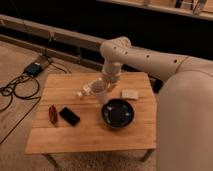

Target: Place the ceramic cup in the ceramic bowl

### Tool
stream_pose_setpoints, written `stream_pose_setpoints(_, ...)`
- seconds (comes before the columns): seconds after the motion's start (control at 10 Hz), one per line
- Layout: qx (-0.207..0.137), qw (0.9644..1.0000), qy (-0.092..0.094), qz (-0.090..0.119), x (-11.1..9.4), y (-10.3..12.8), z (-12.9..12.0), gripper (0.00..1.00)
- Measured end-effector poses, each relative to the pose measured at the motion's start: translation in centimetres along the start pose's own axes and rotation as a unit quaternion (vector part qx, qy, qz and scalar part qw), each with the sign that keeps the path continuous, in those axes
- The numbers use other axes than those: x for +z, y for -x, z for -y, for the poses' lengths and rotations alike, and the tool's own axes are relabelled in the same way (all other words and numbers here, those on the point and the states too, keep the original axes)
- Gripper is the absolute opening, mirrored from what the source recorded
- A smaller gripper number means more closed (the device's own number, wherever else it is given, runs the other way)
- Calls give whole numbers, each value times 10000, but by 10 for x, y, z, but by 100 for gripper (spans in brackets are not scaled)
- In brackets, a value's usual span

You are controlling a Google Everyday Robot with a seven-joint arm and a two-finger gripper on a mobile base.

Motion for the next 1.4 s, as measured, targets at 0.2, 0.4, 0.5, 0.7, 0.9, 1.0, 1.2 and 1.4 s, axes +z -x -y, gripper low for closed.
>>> stream_pose_setpoints(0.2, 232, 9997, -96, -48, 11, -12, 24, 0)
stream_pose_setpoints(0.4, 374, 9990, -245, -47, 22, -25, 44, 0)
stream_pose_setpoints(0.5, 394, 9988, -276, -40, 25, -29, 48, 0)
stream_pose_setpoints(0.7, 348, 9989, -318, 22, 33, -37, 55, 0)
stream_pose_setpoints(0.9, 256, 9990, -353, 17, 41, -44, 57, 0)
stream_pose_setpoints(1.0, 217, 9991, -364, -16, 47, -48, 57, 0)
stream_pose_setpoints(1.2, 137, 9993, -352, -71, 60, -55, 57, 10)
stream_pose_setpoints(1.4, 137, 9994, -305, -131, 73, -58, 57, 32)
